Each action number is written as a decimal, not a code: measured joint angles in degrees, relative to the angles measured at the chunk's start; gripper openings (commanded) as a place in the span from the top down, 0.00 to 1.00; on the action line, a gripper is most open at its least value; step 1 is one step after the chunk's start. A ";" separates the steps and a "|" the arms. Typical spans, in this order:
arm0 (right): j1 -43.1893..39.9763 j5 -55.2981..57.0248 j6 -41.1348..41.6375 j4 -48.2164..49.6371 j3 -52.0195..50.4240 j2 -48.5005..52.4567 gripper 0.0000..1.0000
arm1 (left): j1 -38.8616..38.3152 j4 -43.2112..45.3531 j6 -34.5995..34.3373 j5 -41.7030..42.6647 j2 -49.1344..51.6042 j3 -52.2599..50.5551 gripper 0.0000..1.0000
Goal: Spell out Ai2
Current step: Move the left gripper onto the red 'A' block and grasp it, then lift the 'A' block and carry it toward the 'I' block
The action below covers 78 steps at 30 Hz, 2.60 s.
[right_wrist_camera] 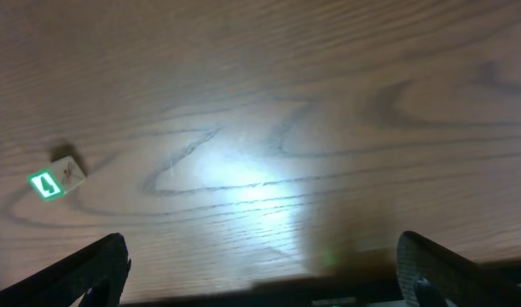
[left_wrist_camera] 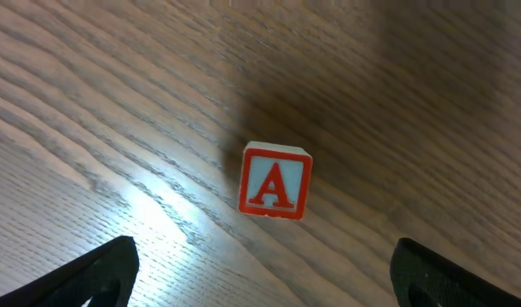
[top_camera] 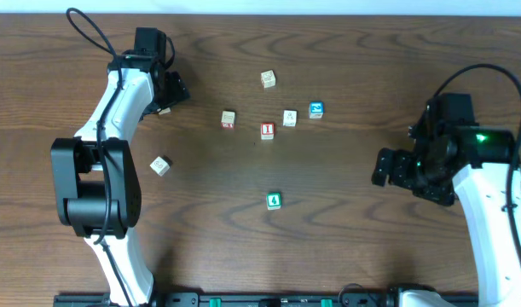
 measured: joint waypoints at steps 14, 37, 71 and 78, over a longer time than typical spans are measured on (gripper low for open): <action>0.00 -1.44 0.20 1.29 -0.11 0.00 0.01 | 0.00 1.97 -0.17 -0.17 3.48 0.00 0.00; 0.00 -1.53 0.20 1.25 -0.11 0.00 0.01 | 0.00 4.13 -0.37 -0.20 4.17 0.00 0.14; 0.00 -1.53 0.20 1.29 -0.11 0.00 0.01 | 0.24 5.40 -0.04 -1.51 6.01 0.00 0.60; 0.00 -1.53 0.20 1.29 -0.11 0.00 0.01 | 0.24 4.66 -0.07 -1.51 6.01 0.00 0.74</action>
